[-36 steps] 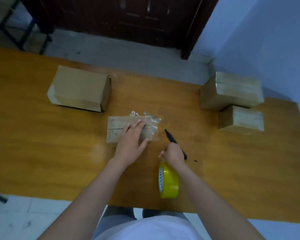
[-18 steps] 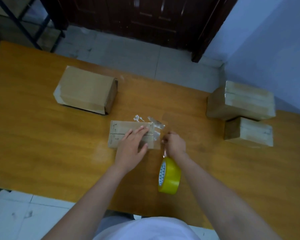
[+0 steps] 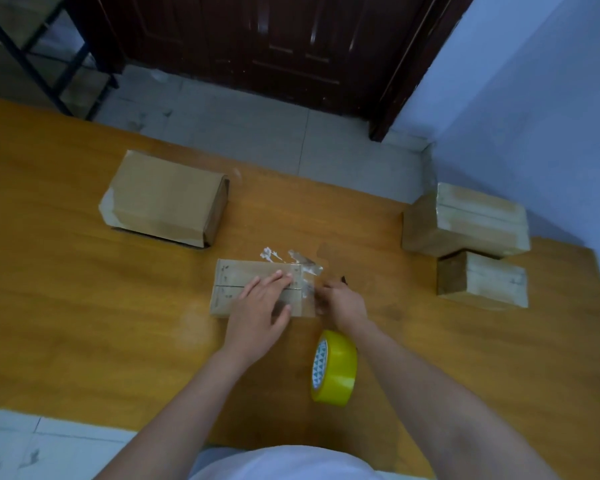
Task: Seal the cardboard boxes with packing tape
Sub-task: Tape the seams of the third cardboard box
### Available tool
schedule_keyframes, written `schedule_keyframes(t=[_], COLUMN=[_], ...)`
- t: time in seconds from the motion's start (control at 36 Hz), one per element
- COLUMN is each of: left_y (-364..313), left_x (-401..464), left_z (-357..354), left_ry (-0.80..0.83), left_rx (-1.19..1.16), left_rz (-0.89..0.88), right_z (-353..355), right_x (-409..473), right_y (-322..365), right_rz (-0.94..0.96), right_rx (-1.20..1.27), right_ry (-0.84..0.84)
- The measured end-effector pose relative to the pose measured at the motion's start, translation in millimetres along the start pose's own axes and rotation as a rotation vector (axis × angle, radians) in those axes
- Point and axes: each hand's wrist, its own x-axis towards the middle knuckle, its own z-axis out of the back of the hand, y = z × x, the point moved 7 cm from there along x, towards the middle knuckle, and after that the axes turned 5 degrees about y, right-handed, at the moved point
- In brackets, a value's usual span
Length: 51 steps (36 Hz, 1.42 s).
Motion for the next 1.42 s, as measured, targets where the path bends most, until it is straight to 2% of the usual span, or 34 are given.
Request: schedule_keyframes(t=[0.25,0.36,0.42,0.47,0.53,0.64,0.81,1.03,1.08,1.17,1.22,1.42], left_y=[0,-1,-1,-1,-1,-2,-2,-5,-5,-4,-5,-3], left_x=[-1,0,0,1,1,2,3,2,1,1,1,2], left_z=[1,2,1,0,0,0,2,5,5,5,4,4], left_ry=[0.024,0.037,0.037,0.032,0.026,0.045,0.052,0.041,0.045,0.054,0.055,0.073], left_rx=[0.003,0.003,0.001,-0.001,0.003,0.003,0.004,0.016,0.025,0.04,0.045,0.055], left_rz=[-0.022,-0.03,-0.024,-0.02,-0.022,-0.029,-0.049,-0.064,-0.07,-0.078,-0.082,-0.086], right_z=[10,37,56,72,71,44,38,45,52,73,82,83], right_x=[9,-11,-27,-44,-53,-52,-47,-37,-36,-37,-34,-8], right_y=[-12,-20,-14,2,22,46,59,64,58,47,48,74], right_rz=[-0.196,-0.353,-0.305,-0.183,-0.097,-0.09,-0.071,-0.029,-0.074,-0.189,-0.187,0.024], right_rx=[-0.005,0.378,0.531,0.623,0.586,0.372,0.336,0.014,-0.017,0.032,-0.014,-0.376], right_ry=[-0.095,-0.401,-0.568,-0.66,-0.594,-0.404,-0.357,-0.183,-0.18,-0.321,-0.353,-0.151])
